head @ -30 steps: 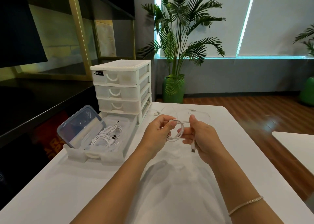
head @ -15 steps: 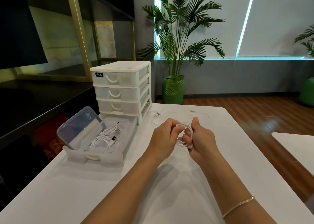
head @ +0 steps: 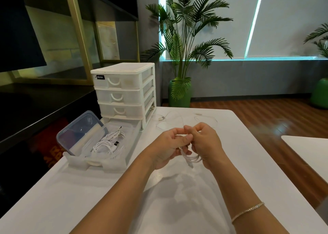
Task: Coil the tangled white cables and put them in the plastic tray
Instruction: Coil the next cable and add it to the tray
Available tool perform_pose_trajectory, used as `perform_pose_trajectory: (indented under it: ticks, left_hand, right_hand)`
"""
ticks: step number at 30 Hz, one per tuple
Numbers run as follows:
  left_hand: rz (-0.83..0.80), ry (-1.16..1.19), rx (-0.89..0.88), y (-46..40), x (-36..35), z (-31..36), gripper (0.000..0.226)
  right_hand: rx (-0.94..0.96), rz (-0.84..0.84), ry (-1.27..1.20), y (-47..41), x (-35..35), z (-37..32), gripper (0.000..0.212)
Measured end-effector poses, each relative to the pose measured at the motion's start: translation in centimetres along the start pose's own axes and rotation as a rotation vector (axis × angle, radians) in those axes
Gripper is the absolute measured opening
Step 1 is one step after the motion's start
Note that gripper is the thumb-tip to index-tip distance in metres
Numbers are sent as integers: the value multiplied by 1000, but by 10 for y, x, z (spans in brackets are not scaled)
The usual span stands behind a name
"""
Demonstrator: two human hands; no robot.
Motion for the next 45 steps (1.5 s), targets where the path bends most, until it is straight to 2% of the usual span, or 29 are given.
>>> perform_pose_trajectory:
  ticks: [3, 5, 9, 15, 19, 24, 27, 32, 36, 37, 39, 40, 43, 45]
  left_hand:
    - [-27, -18, -2, 1, -2, 2, 18]
    - [-29, -40, -12, 1, 0, 4, 29]
    - [19, -208, -65, 1, 0, 7, 43]
    - [293, -511, -226, 3, 9, 16, 30]
    - [402, -563, -311, 9, 13, 23, 15]
    - [464, -650, -396, 12, 9, 28, 17]
    - [464, -706, -462, 13, 3, 30, 24]
    - [467, -825, -520, 14, 1, 33, 20]
    - [473, -894, -454, 11, 6, 32, 20]
    - [471, -895, -416, 10, 8, 30, 20]
    - [449, -840, -298, 6, 14, 24, 17]
    - [421, -766, -216, 4, 16, 19, 15]
    - [330, -327, 42, -2, 19, -1, 16]
    - [270, -36, 158, -1, 17, -10, 17]
  right_hand:
    - [-11, -57, -11, 1, -3, -1, 25]
    - [-12, -89, 8, 2, -5, -3, 24]
    - [-32, -107, 77, 1, -2, -5, 28]
    - [-124, -113, -12, 3, 7, 0, 31]
    - [-187, -179, -196, 0, 8, 4, 27]
    - [-261, -197, -333, 2, 9, 7, 19]
    - [-284, -190, -325, 2, 11, 8, 23]
    - [-280, -214, -305, 0, 9, 10, 25]
    - [-297, -223, -225, 2, 9, 10, 32]
    - [-297, -224, -222, 2, 9, 11, 39]
    - [-276, -227, -225, 3, 10, 8, 56]
    - [-253, -239, -226, 4, 11, 6, 57]
    - [-190, -258, -224, 4, 15, 2, 46]
    - [-101, -227, -110, 2, 18, -2, 30]
Point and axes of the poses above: each hand's wrist, its own y-axis away from the middle knuckle, its own x-axis out of the back of the hand, z = x × y, the point moved 7 cm from there along -y, towards the middle knuckle, and after that the axes turned 10 degrees about -y, right-handed, at the moved point
